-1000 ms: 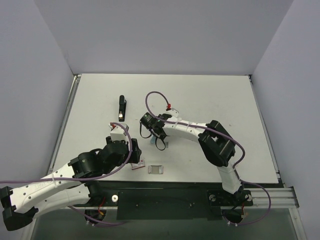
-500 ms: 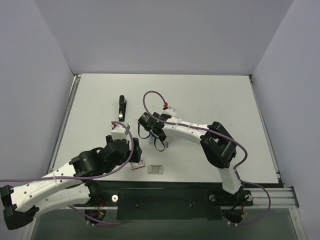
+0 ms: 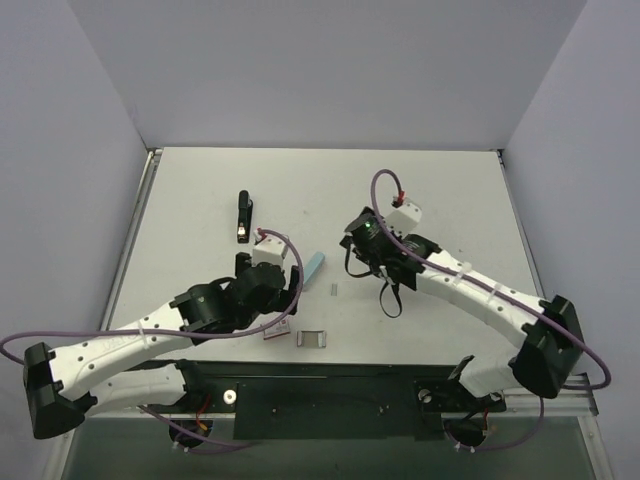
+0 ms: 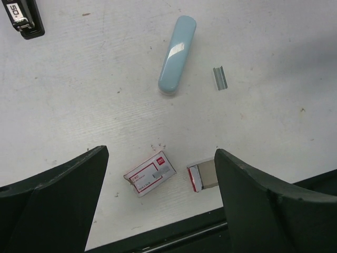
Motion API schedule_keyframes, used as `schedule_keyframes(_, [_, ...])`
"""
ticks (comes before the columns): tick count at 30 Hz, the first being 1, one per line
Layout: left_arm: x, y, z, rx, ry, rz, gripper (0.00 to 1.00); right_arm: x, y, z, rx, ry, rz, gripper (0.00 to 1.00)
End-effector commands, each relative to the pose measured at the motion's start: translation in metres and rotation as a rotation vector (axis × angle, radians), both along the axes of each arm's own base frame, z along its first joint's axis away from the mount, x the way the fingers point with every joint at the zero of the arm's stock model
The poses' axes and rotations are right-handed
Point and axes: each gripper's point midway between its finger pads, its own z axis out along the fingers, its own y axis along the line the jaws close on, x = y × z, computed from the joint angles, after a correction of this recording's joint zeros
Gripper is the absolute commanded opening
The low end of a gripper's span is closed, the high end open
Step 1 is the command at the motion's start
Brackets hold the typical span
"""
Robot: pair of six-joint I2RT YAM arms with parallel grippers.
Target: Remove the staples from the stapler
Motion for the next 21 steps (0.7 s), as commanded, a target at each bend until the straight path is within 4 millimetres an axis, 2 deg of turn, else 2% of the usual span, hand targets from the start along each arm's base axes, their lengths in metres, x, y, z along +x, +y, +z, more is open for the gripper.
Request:
schedule_keyframes(1, [0.029,-0.028,0.025,0.023,-0.104,-0.057,0.94,-0.012,-0.043,0.005,-0.058,-0.007,0.113,0.74])
schedule_keyframes(2, [0.033,-0.037,0.030,0.014,-0.113,-0.092,0.94,-0.018,-0.053,-0.004,-0.114,0.007,0.151,0.74])
schedule_keyframes(3, [0.043,-0.039,0.020,0.046,-0.095,-0.089,0.94,-0.022,-0.058,0.008,-0.123,-0.026,0.189,0.74])
schedule_keyframes(4, [0.047,-0.049,0.023,0.029,-0.094,-0.129,0.94,-0.029,-0.065,0.000,-0.153,-0.014,0.211,0.74])
schedule_keyframes(5, [0.058,-0.049,0.011,0.053,-0.069,-0.121,0.94,-0.035,-0.069,0.010,-0.156,-0.045,0.247,0.74])
schedule_keyframes(6, [0.065,-0.057,0.010,0.050,-0.068,-0.148,0.94,-0.042,-0.075,0.003,-0.166,-0.038,0.266,0.74])
schedule_keyframes(7, [0.074,-0.058,0.000,0.073,-0.050,-0.144,0.94,-0.050,-0.076,0.012,-0.147,-0.066,0.308,0.74])
schedule_keyframes(8, [0.080,-0.064,-0.003,0.086,-0.054,-0.180,0.94,-0.057,-0.081,0.003,-0.155,-0.053,0.326,0.75])
schedule_keyframes(9, [0.088,-0.064,-0.013,0.109,-0.042,-0.176,0.94,-0.066,-0.081,0.009,-0.130,-0.079,0.361,0.75])
schedule_keyframes(10, [0.097,-0.067,-0.019,0.129,-0.039,-0.177,0.94,-0.073,-0.086,0.000,-0.137,-0.066,0.376,0.75])
schedule_keyframes(12, [0.113,-0.068,-0.029,0.150,-0.025,-0.173,0.95,-0.090,-0.088,0.002,-0.098,-0.099,0.439,0.75])
schedule_keyframes(13, [0.118,-0.073,-0.025,0.141,-0.033,-0.178,0.95,-0.096,-0.090,-0.005,-0.102,-0.092,0.461,0.75])
schedule_keyframes(14, [0.125,-0.074,-0.037,0.158,-0.010,-0.184,0.95,-0.104,-0.087,-0.004,-0.083,-0.103,0.510,0.75])
schedule_keyframes(15, [0.131,-0.079,-0.033,0.152,-0.022,-0.191,0.95,-0.109,-0.087,-0.012,-0.081,-0.088,0.530,0.75])
schedule_keyframes(16, [0.134,-0.082,-0.045,0.169,0.001,-0.210,0.95,-0.114,-0.088,-0.015,-0.080,-0.074,0.546,0.74])
schedule_keyframes(17, [0.138,-0.090,-0.040,0.160,-0.005,-0.231,0.95,-0.118,-0.089,-0.019,-0.083,-0.060,0.561,0.73])
schedule_keyframes(18, [0.141,-0.094,-0.051,0.177,0.011,-0.240,0.94,-0.123,-0.089,-0.024,-0.087,-0.042,0.582,0.73])
schedule_keyframes(19, [0.145,-0.099,-0.047,0.173,0.006,-0.253,0.94,-0.125,-0.090,-0.027,-0.091,-0.030,0.586,0.73])
schedule_keyframes(20, [0.147,-0.102,-0.055,0.186,0.022,-0.259,0.94,-0.127,-0.090,-0.030,-0.092,-0.018,0.596,0.72])
schedule_keyframes(21, [0.149,-0.107,-0.055,0.184,0.025,-0.274,0.94,-0.129,-0.090,-0.035,-0.093,-0.008,0.605,0.72])
